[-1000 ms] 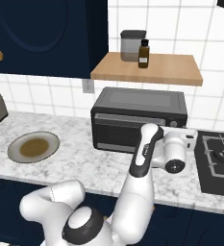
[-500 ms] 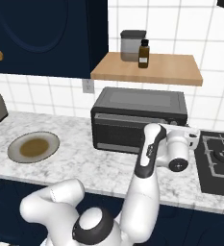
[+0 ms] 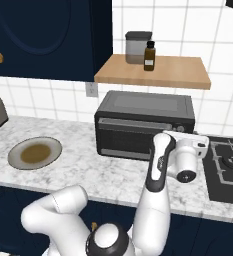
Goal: Pick up the kebab skewer and baguette bread, and place them inside the toaster oven. Close the toaster oven door and start by setting the timer.
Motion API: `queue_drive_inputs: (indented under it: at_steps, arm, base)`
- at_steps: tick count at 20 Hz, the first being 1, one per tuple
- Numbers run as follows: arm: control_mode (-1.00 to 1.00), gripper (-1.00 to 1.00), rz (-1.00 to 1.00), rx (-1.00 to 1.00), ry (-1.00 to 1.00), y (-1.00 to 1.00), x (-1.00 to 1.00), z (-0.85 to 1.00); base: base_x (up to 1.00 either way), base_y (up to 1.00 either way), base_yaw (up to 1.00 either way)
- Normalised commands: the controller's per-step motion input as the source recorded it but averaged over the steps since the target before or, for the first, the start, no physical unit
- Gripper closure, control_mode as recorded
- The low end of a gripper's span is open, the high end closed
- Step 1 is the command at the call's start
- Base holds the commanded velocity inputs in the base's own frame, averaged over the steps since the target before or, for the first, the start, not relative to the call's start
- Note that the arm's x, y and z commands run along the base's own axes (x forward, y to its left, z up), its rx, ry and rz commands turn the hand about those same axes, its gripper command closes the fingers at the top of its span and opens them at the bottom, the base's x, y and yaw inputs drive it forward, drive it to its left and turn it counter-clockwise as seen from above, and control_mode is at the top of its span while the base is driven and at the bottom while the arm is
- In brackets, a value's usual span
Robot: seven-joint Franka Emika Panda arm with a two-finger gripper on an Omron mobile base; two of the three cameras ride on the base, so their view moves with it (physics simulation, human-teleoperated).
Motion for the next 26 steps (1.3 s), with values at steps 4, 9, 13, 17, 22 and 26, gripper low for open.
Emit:
queue_drive_inputs:
  at_steps: [4, 9, 13, 17, 22, 26]
  arm:
    - [-1.0, -1.0, 0.0, 0.0, -0.05, -0.14, 0.19, -0.05]
    - [-1.0, -1.0, 0.0, 0.0, -0.03, -0.11, 0.21, 0.0]
    - [-1.0, -1.0, 0.0, 0.0, -0.01, -0.15, 0.13, 0.0]
    - [-1.0, -1.0, 0.0, 0.0, -0.01, -0.07, 0.04, 0.0]
    - [-1.0, -1.0, 0.0, 0.0, 0.0, -0.04, 0.01, 0.0]
    - [-1.0, -1.0, 0.0, 0.0, 0.0, -0.04, 0.03, 0.0]
  base:
    - [0.0, 0.0, 0.0]
    - [0.0, 0.0, 0.0]
    - [0.0, 0.0, 0.0]
    - [0.0, 0.0, 0.0]
    - [0.0, 0.0, 0.0]
    - [0.0, 0.0, 0.0]
